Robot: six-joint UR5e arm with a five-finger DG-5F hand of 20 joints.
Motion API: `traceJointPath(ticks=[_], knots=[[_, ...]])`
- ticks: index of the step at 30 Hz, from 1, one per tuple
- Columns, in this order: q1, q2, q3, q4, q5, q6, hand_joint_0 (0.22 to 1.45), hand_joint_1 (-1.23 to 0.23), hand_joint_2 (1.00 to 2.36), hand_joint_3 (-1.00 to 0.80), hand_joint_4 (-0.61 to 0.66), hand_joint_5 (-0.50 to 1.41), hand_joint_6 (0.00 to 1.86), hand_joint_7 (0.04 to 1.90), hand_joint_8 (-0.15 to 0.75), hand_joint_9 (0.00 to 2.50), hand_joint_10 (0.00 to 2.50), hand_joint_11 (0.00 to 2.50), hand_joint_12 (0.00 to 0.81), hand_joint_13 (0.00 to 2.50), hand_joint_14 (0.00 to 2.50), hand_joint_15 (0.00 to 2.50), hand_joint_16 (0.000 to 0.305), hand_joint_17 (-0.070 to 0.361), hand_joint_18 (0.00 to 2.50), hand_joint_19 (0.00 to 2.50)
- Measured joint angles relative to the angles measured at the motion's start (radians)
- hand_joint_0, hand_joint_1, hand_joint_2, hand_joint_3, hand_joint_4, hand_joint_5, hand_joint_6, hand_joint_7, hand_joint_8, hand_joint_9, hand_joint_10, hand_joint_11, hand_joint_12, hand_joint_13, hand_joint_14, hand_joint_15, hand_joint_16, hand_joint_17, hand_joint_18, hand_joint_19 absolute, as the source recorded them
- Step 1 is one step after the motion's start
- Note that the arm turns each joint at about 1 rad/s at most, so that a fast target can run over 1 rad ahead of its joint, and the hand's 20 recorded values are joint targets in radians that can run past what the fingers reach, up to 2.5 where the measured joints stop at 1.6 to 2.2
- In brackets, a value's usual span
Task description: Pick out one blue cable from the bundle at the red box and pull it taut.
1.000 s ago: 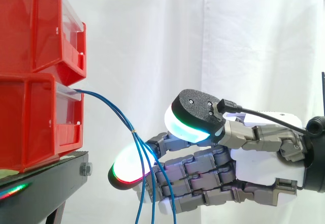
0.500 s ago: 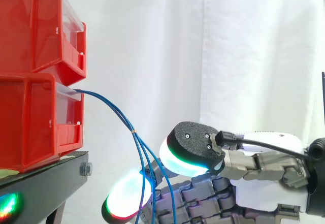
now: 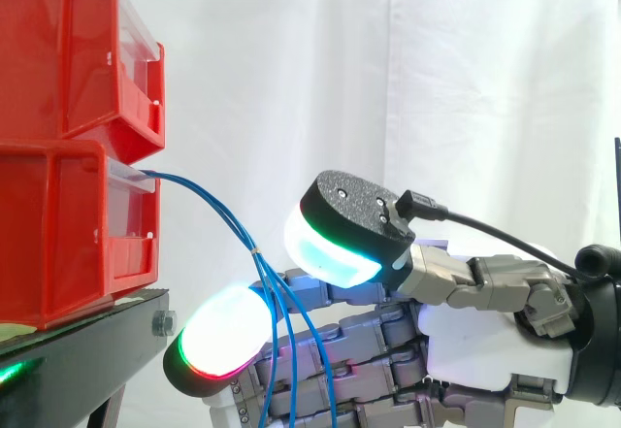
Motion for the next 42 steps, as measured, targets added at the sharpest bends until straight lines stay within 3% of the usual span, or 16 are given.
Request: traceJointPath(ticks=[13, 29, 42], knots=[[-0.013, 0.000, -0.001, -0.041, -0.059, 0.100, 0.56, -0.50, 1.01, -0.40, 0.17, -0.20, 0.50, 1.03, 0.241, 0.39, 0.01, 0.32, 0.301, 0.34, 0.01, 0.25, 0.040, 0.090, 0.27, 0.35], [-0.027, 0.000, 0.000, -0.050, -0.075, 0.186, 0.55, -0.50, 1.01, -0.42, 0.17, -0.20, 0.50, 1.02, 0.244, 0.40, 0.01, 0.34, 0.306, 0.35, 0.01, 0.26, 0.041, 0.092, 0.27, 0.37], [-0.047, 0.000, 0.000, -0.055, -0.089, 0.198, 0.55, -0.50, 1.01, -0.42, 0.17, -0.20, 0.50, 1.03, 0.244, 0.40, 0.01, 0.34, 0.306, 0.35, 0.01, 0.25, 0.041, 0.092, 0.28, 0.36]])
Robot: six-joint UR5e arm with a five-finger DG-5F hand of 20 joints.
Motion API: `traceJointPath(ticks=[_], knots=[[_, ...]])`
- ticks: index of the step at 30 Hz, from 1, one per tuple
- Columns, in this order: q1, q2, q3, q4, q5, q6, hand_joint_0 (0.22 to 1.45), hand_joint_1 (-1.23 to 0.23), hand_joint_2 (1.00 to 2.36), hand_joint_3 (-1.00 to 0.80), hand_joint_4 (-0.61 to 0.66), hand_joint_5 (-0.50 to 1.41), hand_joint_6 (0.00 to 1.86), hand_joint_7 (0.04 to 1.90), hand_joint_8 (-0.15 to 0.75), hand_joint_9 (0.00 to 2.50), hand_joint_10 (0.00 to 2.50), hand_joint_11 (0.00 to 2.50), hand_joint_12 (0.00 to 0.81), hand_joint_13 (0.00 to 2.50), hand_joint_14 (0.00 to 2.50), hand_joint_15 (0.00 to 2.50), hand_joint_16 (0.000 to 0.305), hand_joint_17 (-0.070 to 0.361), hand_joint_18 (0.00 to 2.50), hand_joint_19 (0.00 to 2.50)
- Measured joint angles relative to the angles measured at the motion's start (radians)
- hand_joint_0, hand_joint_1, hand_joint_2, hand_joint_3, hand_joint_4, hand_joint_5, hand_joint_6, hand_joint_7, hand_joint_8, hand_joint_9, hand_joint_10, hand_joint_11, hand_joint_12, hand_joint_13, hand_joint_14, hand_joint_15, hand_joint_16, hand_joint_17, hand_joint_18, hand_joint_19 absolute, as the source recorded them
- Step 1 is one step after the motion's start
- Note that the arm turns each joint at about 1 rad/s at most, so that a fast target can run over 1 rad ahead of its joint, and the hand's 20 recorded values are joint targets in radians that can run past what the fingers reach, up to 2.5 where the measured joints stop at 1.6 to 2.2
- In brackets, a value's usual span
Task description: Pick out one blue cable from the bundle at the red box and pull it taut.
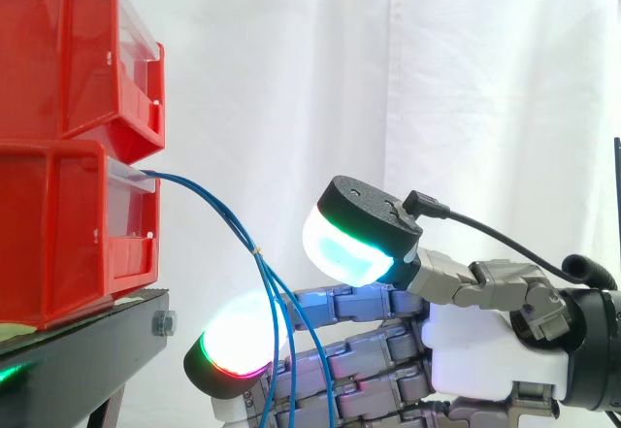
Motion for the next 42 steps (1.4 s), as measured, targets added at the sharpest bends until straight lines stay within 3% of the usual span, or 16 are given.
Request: traceJointPath(ticks=[7, 19, 28, 37, 42], knots=[[-0.010, 0.000, 0.000, -0.004, -0.003, 0.013, 0.55, -0.52, 1.01, -0.41, 0.17, -0.19, 0.50, 1.06, 0.245, 0.40, 0.01, 0.33, 0.307, 0.35, 0.01, 0.25, 0.041, 0.092, 0.28, 0.36], [-0.010, 0.000, 0.017, -0.020, -0.009, 0.026, 0.56, -0.54, 1.01, -0.39, 0.15, -0.18, 0.50, 1.12, 0.244, 0.42, 0.01, 0.36, 0.302, 0.37, 0.01, 0.27, 0.040, 0.091, 0.31, 0.37], [-0.012, 0.001, 0.019, -0.044, -0.021, 0.090, 0.57, -0.55, 1.01, -0.38, 0.14, -0.18, 0.50, 1.12, 0.243, 0.43, 0.01, 0.35, 0.302, 0.38, 0.01, 0.27, 0.040, 0.090, 0.31, 0.38], [-0.007, 0.000, 0.022, -0.035, -0.021, 0.103, 0.56, -0.55, 1.01, -0.39, 0.15, -0.18, 0.50, 1.11, 0.244, 0.43, 0.01, 0.35, 0.303, 0.38, 0.01, 0.27, 0.040, 0.091, 0.31, 0.37], [-0.002, 0.000, 0.022, -0.016, -0.002, 0.092, 0.56, -0.55, 1.01, -0.40, 0.16, -0.18, 0.50, 1.11, 0.243, 0.42, 0.01, 0.35, 0.304, 0.38, 0.01, 0.27, 0.040, 0.090, 0.31, 0.37]])
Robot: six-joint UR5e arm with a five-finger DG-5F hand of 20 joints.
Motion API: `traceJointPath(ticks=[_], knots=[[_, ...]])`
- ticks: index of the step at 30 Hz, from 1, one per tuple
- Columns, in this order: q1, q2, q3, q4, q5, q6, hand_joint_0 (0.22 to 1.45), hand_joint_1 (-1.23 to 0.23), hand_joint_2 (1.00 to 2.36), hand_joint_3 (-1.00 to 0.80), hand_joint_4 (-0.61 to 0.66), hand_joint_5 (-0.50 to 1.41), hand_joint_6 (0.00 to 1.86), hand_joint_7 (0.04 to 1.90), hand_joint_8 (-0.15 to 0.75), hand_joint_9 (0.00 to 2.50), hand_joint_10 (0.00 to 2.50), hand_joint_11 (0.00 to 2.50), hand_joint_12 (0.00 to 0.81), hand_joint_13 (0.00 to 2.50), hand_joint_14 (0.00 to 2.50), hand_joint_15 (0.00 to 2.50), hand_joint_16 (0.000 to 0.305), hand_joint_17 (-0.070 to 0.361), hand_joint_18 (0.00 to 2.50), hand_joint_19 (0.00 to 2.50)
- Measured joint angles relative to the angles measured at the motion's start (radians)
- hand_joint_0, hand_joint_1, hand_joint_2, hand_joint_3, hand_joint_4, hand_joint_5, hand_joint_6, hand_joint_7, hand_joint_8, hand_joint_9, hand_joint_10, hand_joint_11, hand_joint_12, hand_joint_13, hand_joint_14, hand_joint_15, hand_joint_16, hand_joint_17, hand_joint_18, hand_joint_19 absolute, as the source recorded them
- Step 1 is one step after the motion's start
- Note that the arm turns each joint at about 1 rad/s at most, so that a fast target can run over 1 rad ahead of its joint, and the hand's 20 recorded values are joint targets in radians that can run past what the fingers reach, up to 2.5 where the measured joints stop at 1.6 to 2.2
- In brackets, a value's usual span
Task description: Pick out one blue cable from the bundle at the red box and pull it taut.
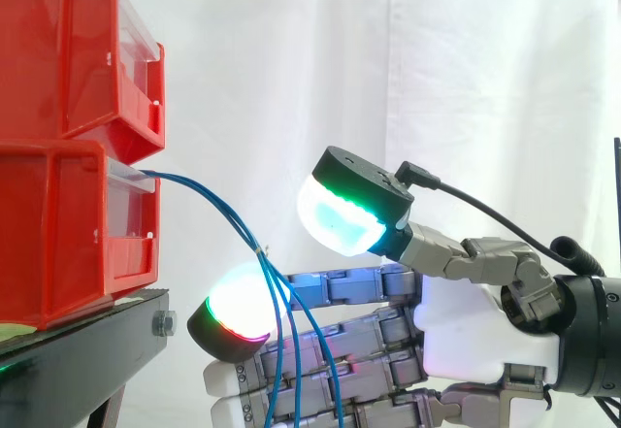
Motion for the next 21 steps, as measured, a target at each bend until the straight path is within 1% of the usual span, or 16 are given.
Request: traceJointPath(ticks=[4, 7, 21], knots=[[0.002, 0.000, 0.000, 0.004, 0.031, -0.008, 0.56, -0.55, 1.01, -0.40, 0.15, -0.18, 0.50, 1.11, 0.244, 0.42, 0.01, 0.35, 0.304, 0.38, 0.01, 0.27, 0.040, 0.091, 0.31, 0.38], [0.002, 0.000, 0.000, 0.005, 0.040, -0.010, 0.56, -0.55, 1.01, -0.40, 0.15, -0.18, 0.50, 1.11, 0.244, 0.42, 0.01, 0.35, 0.305, 0.38, 0.01, 0.27, 0.040, 0.091, 0.31, 0.38], [0.004, -0.001, -0.001, 0.014, 0.043, -0.012, 0.56, -0.56, 1.01, -0.41, 0.16, -0.18, 0.50, 1.09, 0.246, 0.42, 0.01, 0.35, 0.308, 0.38, 0.01, 0.27, 0.041, 0.092, 0.31, 0.37]])
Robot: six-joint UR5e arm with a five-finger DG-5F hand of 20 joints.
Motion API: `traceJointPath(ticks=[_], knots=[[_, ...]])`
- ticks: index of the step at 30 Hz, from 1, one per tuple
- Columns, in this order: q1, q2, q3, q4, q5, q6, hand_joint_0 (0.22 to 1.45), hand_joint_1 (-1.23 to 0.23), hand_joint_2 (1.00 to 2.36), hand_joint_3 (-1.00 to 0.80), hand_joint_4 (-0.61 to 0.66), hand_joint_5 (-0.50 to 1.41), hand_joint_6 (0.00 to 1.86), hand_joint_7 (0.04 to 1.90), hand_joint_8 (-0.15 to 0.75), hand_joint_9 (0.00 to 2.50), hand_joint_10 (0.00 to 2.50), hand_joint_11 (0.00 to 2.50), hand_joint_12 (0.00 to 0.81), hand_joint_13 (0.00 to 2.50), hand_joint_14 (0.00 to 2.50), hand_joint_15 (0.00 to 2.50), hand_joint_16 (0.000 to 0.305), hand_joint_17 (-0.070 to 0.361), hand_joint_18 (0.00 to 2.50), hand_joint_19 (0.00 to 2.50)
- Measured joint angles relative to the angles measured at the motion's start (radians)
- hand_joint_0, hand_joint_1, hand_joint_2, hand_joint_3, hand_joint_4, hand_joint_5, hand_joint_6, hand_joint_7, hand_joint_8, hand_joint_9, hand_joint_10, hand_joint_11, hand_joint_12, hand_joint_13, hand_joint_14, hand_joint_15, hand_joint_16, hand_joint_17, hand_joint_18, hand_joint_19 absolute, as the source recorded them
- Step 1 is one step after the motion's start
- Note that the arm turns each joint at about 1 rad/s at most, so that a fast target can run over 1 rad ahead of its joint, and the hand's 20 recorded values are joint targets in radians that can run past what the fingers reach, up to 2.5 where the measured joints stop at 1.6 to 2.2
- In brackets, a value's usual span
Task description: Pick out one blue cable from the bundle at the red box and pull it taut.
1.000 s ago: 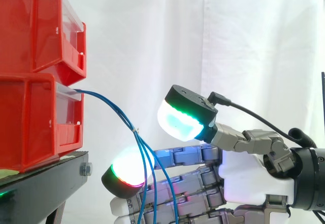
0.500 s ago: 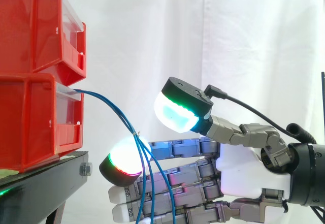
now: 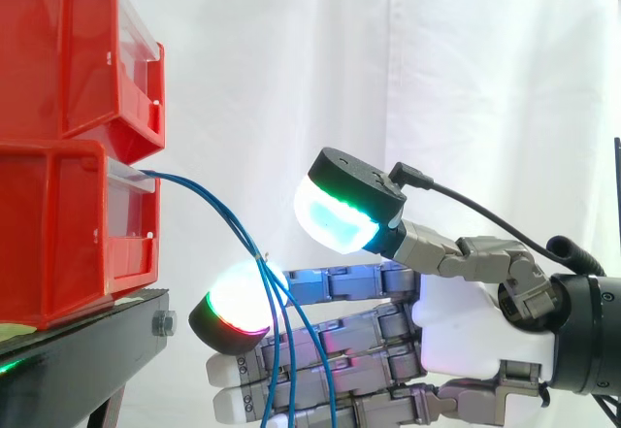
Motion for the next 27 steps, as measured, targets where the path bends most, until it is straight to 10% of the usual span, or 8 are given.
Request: traceJointPath(ticks=[27], knots=[[0.012, -0.053, 0.003, 0.118, 0.009, 0.025, 0.55, -0.55, 1.01, -0.40, 0.16, -0.18, 0.50, 1.09, 0.247, 0.42, 0.01, 0.35, 0.308, 0.38, 0.01, 0.27, 0.041, 0.092, 0.31, 0.38]])
